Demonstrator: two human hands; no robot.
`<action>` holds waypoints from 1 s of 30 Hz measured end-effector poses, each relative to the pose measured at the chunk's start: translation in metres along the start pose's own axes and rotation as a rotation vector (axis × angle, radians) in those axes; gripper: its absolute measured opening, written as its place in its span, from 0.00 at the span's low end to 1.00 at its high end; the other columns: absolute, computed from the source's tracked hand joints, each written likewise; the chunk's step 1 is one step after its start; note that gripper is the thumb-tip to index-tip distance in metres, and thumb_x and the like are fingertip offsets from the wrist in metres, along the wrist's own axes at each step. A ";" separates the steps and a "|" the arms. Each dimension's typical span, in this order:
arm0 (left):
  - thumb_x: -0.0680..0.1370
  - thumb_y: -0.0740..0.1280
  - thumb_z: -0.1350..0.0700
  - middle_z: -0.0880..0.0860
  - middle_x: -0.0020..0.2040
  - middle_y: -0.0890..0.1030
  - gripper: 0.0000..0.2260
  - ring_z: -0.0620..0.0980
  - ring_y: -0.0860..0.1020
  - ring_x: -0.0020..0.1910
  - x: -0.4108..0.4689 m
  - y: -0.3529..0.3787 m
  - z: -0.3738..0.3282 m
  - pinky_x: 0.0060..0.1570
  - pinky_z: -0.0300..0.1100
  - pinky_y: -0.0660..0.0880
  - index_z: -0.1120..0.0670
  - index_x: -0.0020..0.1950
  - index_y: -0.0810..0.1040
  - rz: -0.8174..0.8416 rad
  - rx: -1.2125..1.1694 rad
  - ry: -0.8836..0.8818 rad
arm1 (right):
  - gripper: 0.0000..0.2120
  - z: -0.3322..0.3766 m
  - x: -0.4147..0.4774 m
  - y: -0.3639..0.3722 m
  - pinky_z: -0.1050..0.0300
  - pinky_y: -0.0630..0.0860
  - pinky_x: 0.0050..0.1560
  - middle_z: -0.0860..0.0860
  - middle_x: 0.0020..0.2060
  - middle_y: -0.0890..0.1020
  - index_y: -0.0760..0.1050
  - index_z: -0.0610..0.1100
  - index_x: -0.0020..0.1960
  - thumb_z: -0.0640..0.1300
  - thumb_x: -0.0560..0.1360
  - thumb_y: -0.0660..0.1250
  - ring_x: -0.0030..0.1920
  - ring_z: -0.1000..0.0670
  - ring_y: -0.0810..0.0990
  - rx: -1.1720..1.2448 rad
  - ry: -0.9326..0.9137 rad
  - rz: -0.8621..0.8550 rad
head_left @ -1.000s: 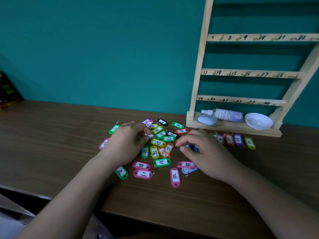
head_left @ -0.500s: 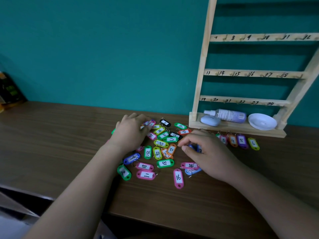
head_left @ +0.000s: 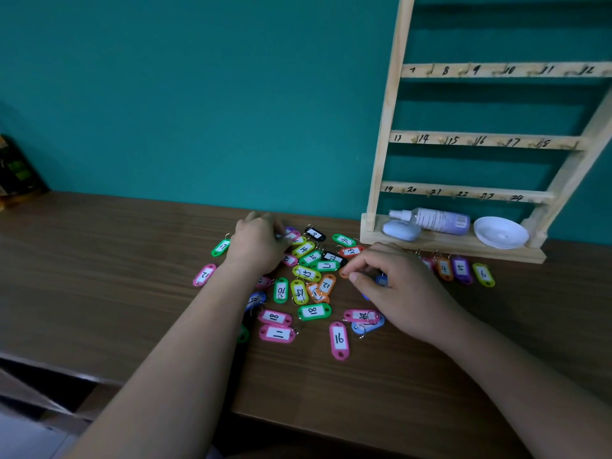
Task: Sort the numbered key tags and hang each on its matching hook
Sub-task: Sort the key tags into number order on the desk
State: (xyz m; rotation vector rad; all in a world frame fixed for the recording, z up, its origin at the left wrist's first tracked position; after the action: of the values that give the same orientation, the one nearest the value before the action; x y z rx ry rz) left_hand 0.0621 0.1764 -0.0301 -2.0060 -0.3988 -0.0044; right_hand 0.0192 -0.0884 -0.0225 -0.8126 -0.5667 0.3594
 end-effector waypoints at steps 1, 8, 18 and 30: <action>0.79 0.75 0.47 0.54 0.62 0.77 0.10 0.58 0.75 0.63 0.000 0.000 0.001 0.64 0.54 0.76 0.49 0.57 0.83 0.000 0.001 -0.002 | 0.06 0.000 0.000 0.000 0.68 0.69 0.52 0.65 0.48 0.80 0.84 0.56 0.54 0.47 0.83 0.70 0.55 0.64 0.77 0.001 -0.001 -0.003; 0.77 0.77 0.47 0.53 0.64 0.76 0.10 0.58 0.75 0.64 -0.001 -0.004 0.002 0.63 0.52 0.75 0.48 0.55 0.83 -0.004 -0.007 -0.016 | 0.06 -0.005 0.001 -0.003 0.70 0.68 0.49 0.66 0.45 0.81 0.85 0.57 0.52 0.46 0.82 0.72 0.54 0.64 0.78 0.040 0.014 -0.039; 0.77 0.78 0.53 0.46 0.47 0.84 0.05 0.47 0.80 0.49 -0.005 -0.015 0.006 0.46 0.41 0.74 0.49 0.46 0.82 0.015 -0.132 -0.031 | 0.06 -0.006 0.001 -0.005 0.73 0.69 0.49 0.65 0.45 0.82 0.85 0.57 0.52 0.46 0.82 0.72 0.54 0.63 0.79 0.033 0.030 -0.031; 0.82 0.71 0.54 0.40 0.45 0.87 0.06 0.37 0.83 0.46 -0.026 -0.041 -0.005 0.47 0.39 0.78 0.43 0.49 0.86 0.002 -0.457 0.111 | 0.06 -0.006 0.001 -0.007 0.67 0.73 0.52 0.62 0.48 0.83 0.84 0.55 0.57 0.47 0.82 0.71 0.54 0.62 0.79 0.071 0.042 -0.065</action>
State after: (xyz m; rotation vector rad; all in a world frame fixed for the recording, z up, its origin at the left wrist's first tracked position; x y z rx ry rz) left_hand 0.0268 0.1815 0.0029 -2.4424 -0.3456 -0.2233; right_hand 0.0242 -0.0961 -0.0201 -0.7305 -0.5369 0.3002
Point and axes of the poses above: each hand's wrist, its own x-axis towards the middle knuckle, its own y-axis out of the palm, z = x × y, the point moved 3 cm from there along x, towards the middle knuckle
